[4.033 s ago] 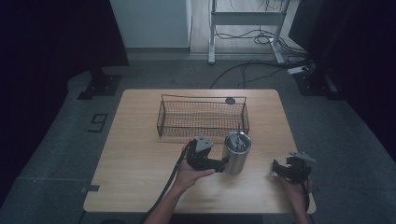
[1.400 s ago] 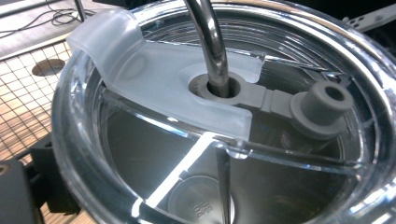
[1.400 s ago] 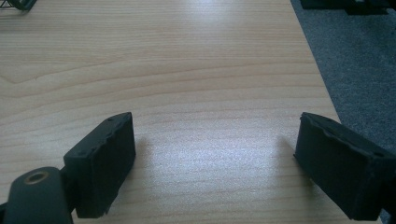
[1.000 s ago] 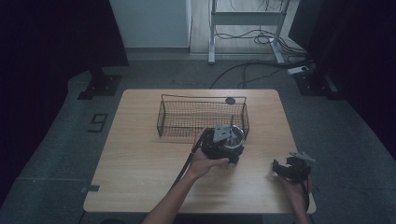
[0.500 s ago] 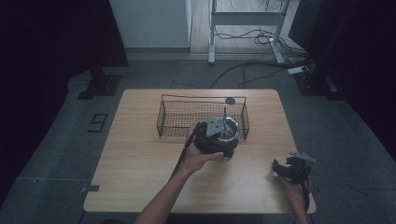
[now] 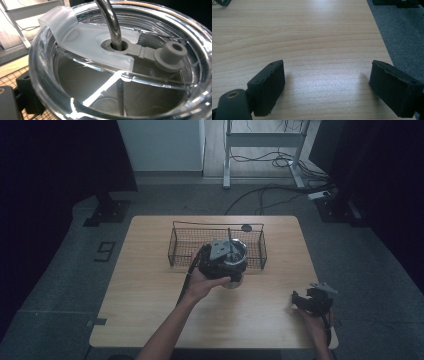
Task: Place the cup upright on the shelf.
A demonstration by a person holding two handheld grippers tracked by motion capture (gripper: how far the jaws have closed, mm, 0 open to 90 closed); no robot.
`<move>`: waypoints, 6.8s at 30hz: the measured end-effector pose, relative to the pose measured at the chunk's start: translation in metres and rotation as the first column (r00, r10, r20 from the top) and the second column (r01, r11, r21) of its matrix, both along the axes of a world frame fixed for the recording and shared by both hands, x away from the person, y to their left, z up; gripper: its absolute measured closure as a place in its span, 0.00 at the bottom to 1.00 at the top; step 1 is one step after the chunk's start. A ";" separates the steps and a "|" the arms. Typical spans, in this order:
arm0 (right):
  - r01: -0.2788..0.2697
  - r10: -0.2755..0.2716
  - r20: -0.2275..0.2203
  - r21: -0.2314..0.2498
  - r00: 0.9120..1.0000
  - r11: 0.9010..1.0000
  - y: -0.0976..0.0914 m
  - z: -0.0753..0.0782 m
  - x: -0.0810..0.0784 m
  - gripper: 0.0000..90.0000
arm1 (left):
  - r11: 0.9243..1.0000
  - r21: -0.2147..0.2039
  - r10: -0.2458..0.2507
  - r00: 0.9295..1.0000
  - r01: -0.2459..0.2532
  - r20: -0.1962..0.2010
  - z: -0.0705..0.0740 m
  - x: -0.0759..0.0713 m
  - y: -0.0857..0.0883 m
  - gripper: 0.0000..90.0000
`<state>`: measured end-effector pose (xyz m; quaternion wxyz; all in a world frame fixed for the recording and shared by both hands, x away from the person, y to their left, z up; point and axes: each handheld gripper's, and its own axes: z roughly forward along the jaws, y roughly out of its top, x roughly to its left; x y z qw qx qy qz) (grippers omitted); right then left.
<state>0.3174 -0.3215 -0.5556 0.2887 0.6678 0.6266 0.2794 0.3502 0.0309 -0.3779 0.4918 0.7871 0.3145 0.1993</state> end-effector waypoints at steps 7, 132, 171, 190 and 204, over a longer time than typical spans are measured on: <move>0.002 -0.002 0.000 0.002 1.000 1.000 0.000 0.000 0.000 0.15 | 0.999 -0.027 0.025 1.000 -0.025 -0.010 0.005 0.005 0.012 0.05; 0.011 -0.011 0.006 0.002 1.000 1.000 -0.001 0.000 -0.001 0.15 | 0.966 0.016 0.259 0.959 -0.259 -0.112 -0.038 0.160 0.017 0.05; 0.010 -0.010 0.006 0.001 1.000 1.000 -0.001 0.000 -0.001 0.15 | 0.969 0.056 0.246 0.961 -0.241 -0.125 -0.081 0.148 0.019 0.04; 0.009 -0.009 0.005 -0.001 1.000 1.000 -0.001 0.000 0.000 0.15 | 0.975 -0.042 0.213 0.972 -0.218 -0.100 -0.053 0.115 0.039 0.00; 0.012 -0.012 0.005 -0.001 1.000 1.000 -0.001 0.000 0.000 0.15 | 0.985 -0.031 0.166 0.983 -0.168 -0.073 -0.048 0.082 0.058 0.04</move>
